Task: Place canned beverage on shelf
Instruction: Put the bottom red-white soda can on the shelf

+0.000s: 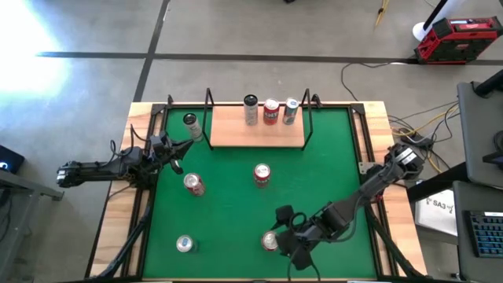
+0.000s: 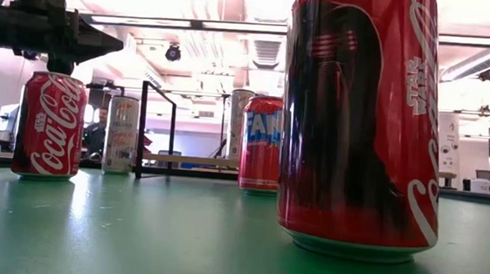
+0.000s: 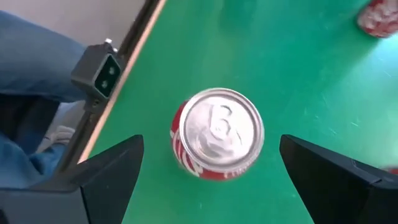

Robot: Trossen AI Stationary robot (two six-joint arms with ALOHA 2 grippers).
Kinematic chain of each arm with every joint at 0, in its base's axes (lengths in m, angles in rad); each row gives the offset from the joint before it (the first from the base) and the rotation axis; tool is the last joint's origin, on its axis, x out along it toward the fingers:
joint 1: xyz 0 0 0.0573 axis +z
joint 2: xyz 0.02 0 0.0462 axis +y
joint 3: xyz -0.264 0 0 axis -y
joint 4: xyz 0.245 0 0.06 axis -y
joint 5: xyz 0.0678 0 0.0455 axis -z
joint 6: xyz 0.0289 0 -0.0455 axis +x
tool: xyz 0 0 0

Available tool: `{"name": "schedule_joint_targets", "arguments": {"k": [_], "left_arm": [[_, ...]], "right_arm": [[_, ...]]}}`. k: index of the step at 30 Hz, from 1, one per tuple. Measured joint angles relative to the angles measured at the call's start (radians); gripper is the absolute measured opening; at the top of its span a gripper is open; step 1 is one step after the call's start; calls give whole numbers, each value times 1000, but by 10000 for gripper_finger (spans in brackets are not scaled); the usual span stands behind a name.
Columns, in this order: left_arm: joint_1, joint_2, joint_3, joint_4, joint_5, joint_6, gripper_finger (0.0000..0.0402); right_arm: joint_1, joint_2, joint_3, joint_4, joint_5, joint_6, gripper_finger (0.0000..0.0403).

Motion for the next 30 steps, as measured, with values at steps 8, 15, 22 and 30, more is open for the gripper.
{"name": "schedule_joint_targets", "arguments": {"k": [8,15,22,30], "left_arm": [[0,0,0,0,0,0,0],[0,0,0,0,0,0,0],[0,0,0,0,0,0,0],[0,0,0,0,0,0,0]], "right_arm": [[-36,0,-88,146,-96,-72,368],[-70,0,-112,206,-153,-94,368],[-79,0,-105,194,-177,-99,368],[-76,0,-45,105,-180,-97,368]]}}
